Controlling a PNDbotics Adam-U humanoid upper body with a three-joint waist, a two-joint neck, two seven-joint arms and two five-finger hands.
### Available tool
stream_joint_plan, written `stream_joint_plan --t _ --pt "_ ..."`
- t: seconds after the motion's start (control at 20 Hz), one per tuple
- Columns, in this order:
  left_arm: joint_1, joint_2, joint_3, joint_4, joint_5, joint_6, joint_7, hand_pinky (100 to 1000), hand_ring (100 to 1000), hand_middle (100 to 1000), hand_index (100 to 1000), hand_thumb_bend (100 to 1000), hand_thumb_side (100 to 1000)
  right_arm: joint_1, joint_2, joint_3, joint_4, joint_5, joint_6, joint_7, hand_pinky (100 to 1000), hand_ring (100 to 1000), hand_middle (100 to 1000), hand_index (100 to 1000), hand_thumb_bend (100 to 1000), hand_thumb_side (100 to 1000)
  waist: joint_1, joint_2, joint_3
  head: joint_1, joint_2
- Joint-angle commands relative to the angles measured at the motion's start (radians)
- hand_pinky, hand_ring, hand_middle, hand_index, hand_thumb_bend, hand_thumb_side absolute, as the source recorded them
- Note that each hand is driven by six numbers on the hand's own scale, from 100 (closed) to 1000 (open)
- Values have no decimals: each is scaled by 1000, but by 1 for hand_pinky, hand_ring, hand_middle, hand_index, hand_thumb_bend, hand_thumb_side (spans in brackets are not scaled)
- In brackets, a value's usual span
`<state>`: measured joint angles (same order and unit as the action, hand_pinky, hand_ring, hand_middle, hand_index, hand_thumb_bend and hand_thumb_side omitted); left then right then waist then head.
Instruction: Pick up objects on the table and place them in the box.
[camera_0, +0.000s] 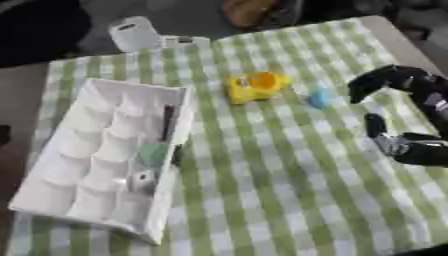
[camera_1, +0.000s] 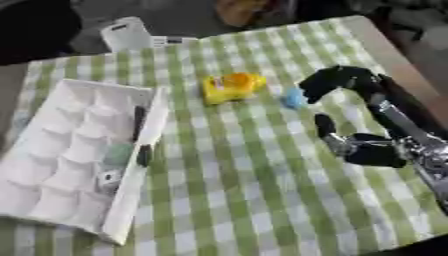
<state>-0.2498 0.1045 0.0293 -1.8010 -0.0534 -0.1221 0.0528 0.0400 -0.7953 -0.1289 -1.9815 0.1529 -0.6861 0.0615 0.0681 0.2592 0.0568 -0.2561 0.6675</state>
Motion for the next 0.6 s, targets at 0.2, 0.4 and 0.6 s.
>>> stream_joint_plan --t 0.2,0.4,0.6 --pt "-6 12 6 -23 -3 -1 2 753 712 926 767 135 936 -5 -13 -13 -19 -4 1 -1 620 706 747 968 100 100 -11 -32 0 1 4" --pt "-7 12 8 -24 -3 -2 4 753 711 925 767 135 933 -4 -14 -14 -19 -5 0 0 621 707 748 968 100 100 -13 -33 -1 -1 6" --pt "-7 12 9 -24 -3 -2 6 752 710 925 766 135 932 -5 -14 -12 -19 -3 0 2 621 706 748 968 100 100 -14 -33 -1 -3 9"
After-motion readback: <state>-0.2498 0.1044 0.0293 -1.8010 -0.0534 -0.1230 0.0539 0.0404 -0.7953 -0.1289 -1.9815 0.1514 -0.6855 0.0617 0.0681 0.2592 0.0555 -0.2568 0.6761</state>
